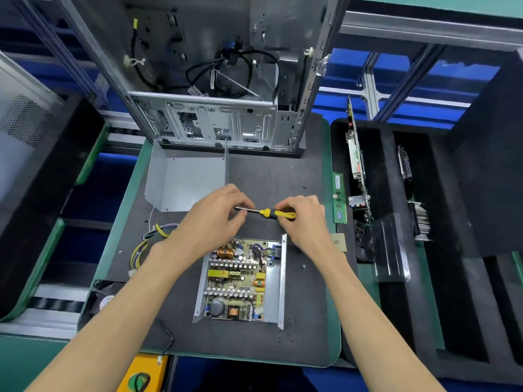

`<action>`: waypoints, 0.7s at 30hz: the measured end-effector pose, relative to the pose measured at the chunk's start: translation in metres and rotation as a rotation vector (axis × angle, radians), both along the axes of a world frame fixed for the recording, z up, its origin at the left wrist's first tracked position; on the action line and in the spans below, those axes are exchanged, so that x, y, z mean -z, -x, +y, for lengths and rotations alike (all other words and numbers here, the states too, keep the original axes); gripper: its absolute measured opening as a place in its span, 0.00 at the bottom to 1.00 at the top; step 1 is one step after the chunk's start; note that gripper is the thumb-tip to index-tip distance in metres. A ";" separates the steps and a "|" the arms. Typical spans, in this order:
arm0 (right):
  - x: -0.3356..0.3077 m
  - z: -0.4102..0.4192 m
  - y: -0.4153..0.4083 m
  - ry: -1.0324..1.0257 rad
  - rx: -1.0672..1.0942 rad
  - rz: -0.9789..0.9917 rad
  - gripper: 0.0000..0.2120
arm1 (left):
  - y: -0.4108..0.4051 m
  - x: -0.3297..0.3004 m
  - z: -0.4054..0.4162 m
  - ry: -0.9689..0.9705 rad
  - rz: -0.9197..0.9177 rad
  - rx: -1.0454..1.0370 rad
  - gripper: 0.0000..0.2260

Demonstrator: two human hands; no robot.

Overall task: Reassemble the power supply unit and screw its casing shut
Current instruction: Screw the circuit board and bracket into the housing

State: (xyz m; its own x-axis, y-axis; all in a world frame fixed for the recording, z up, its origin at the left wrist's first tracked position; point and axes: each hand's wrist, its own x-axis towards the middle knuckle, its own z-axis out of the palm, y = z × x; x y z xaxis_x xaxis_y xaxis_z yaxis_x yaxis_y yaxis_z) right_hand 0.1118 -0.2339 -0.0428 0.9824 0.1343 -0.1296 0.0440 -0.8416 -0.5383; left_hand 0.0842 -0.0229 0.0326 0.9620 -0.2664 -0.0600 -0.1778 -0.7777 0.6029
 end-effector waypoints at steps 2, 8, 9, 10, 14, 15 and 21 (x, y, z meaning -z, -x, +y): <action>-0.008 0.001 -0.002 -0.019 -0.004 -0.007 0.10 | 0.003 -0.002 0.005 0.022 -0.013 -0.025 0.07; -0.065 0.035 0.001 -0.247 -0.085 -0.160 0.08 | 0.025 -0.015 0.035 0.081 -0.017 -0.126 0.08; -0.073 0.046 0.002 -0.263 -0.133 -0.170 0.08 | 0.030 -0.017 0.042 0.083 -0.020 -0.148 0.09; -0.080 0.058 0.005 -0.277 -0.184 -0.175 0.08 | 0.036 -0.020 0.050 0.085 -0.026 -0.177 0.09; -0.094 0.110 0.023 -0.314 -0.370 -0.173 0.09 | 0.069 -0.028 0.087 0.088 -0.059 -0.329 0.09; -0.094 0.123 0.029 -0.317 -0.419 -0.148 0.09 | 0.078 -0.029 0.096 0.081 -0.062 -0.373 0.09; -0.080 0.189 0.072 -0.271 -0.681 0.065 0.11 | 0.133 -0.014 0.152 -0.063 0.078 -0.537 0.14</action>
